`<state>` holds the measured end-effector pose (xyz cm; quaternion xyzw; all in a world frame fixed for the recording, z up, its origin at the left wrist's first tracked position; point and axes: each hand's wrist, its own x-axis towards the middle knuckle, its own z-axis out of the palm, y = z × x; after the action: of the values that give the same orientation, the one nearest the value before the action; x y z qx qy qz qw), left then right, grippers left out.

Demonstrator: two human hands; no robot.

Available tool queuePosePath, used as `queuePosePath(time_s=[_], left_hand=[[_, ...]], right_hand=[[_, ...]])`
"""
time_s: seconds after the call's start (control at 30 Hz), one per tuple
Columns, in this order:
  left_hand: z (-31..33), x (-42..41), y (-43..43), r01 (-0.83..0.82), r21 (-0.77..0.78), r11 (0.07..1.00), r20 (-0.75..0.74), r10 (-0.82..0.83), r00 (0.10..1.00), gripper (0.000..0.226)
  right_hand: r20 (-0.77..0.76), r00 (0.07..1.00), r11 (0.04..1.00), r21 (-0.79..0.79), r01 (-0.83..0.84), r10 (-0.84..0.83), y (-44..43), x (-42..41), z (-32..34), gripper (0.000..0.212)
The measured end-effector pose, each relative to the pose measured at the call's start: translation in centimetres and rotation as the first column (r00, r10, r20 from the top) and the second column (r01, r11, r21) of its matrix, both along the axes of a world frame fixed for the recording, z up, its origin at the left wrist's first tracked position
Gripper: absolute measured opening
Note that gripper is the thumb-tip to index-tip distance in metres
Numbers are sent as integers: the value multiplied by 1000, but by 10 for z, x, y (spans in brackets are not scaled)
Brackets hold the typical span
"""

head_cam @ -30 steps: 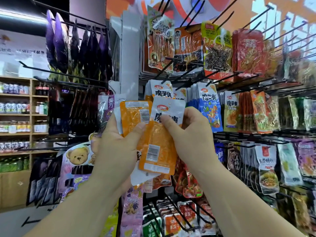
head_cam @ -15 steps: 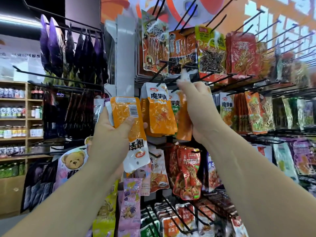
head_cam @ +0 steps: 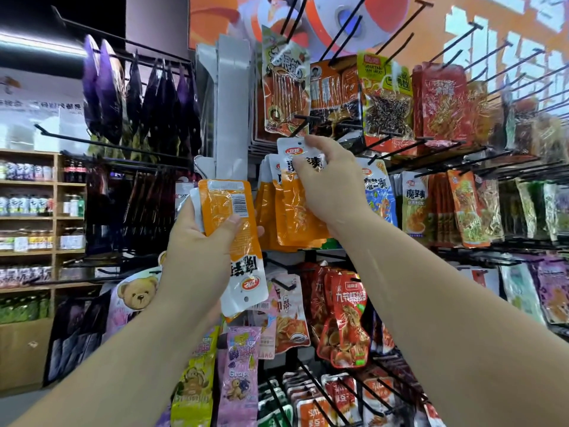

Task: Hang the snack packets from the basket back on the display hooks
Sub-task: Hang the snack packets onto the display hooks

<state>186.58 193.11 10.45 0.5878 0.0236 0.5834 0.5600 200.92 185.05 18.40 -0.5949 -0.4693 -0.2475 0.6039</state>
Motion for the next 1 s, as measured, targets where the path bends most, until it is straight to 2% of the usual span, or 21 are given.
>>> queuePosePath(time_s=[0.13, 0.37, 0.6, 0.7, 0.77, 0.83, 0.87, 0.93, 1.0], left_hand=[[-2, 0, 4, -29, 5, 1000, -4, 29, 1000, 20], [-2, -3, 7, -5, -11, 1000, -10, 4, 1000, 23], [0, -9, 3, 68, -12, 998, -14, -68, 998, 23], [1, -12, 1, 83, 10, 996, -29, -83, 996, 22], [1, -13, 1, 77, 32, 997, -40, -75, 996, 23], [1, -13, 1, 83, 43, 996, -42, -81, 996, 27], [1, -12, 0, 84, 53, 995, -41, -81, 996, 29], [1, -11, -2, 99, 65, 993, -38, -97, 995, 32], [0, -7, -4, 126, 74, 989, -31, -124, 992, 33]], right_hand=[[0, 1000, 1000, 27, 17, -17, 3, 4, -3, 46], [-27, 999, 999, -15, 43, -43, 15, 14, -7, 46], [11, 982, 978, -77, 191, -191, 29, 17, -15, 49], [47, 959, 959, -33, 283, -281, 27, 16, -21, 52], [105, 942, 946, 102, 308, -318, 20, 6, -27, 45], [178, 953, 952, 226, 205, -247, 11, -8, -35, 39], [202, 965, 970, 210, 126, -169, 5, -17, -38, 39], [175, 985, 1000, 23, -13, 9, -4, -31, -42, 37], [89, 983, 982, -115, -151, 161, -6, -33, -45, 24]])
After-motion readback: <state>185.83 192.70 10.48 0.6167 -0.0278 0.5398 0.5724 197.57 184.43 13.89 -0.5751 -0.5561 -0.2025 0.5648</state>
